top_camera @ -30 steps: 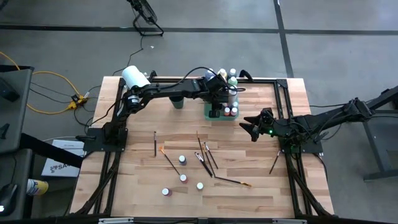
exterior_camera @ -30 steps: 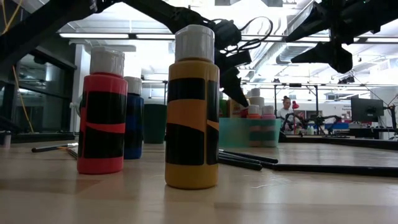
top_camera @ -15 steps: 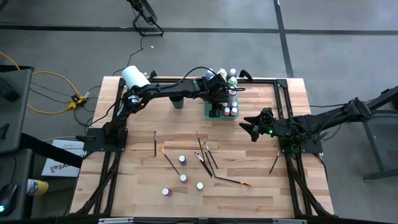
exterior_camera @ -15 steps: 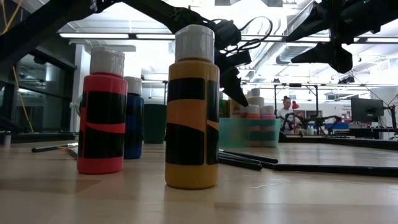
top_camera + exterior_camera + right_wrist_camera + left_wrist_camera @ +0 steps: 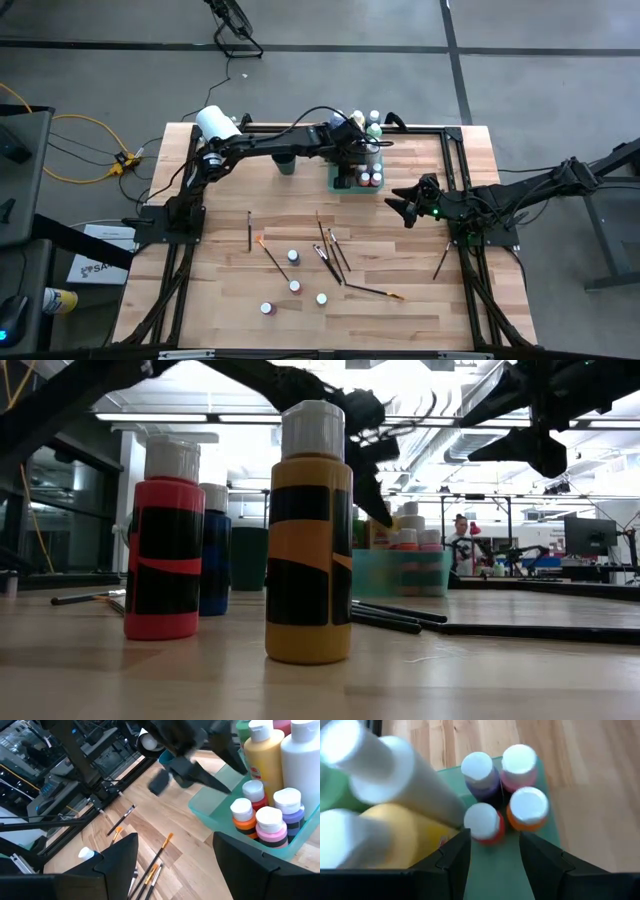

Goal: Pick & Place Paint Supplies
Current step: Put the blue small paint bottle into the green bin

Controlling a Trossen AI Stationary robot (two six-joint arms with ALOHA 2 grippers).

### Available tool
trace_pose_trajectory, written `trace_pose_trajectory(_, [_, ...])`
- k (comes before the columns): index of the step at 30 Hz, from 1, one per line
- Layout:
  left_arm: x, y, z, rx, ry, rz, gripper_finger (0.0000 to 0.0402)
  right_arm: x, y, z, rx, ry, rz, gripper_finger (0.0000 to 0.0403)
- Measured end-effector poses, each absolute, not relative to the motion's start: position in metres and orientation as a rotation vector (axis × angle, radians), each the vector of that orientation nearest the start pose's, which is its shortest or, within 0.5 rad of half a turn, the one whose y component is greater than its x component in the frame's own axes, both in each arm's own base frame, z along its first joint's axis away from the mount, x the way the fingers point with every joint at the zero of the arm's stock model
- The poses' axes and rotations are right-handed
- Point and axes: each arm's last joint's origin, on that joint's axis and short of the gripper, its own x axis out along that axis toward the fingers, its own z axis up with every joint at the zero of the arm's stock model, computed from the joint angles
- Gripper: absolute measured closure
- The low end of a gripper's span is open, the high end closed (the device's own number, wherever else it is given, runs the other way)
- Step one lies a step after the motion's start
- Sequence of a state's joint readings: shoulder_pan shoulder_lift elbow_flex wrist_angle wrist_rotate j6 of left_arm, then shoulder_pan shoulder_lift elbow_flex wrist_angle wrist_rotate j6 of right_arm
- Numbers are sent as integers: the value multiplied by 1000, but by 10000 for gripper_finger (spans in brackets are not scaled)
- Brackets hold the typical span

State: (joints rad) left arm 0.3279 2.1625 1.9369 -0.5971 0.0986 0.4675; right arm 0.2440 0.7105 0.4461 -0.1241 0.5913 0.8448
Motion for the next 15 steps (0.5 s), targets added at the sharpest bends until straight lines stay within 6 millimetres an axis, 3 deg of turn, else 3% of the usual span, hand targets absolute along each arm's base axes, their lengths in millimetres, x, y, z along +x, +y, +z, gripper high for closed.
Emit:
trace_pose_trajectory(4, [435, 144, 289, 265, 890, 1, 238, 156, 23, 235, 671, 198, -451, 151])
trace_pose_trajectory(8, [406, 121, 312, 300, 1015, -76, 238, 156, 23, 234, 667, 203, -446, 151])
trace_pose_trajectory(11, [386, 98, 320, 324, 1089, -144, 238, 156, 23, 234, 660, 213, -437, 151])
trace_pose_trajectory(15, [358, 62, 313, 324, 1115, -296, 238, 156, 24, 233, 637, 241, -413, 151])
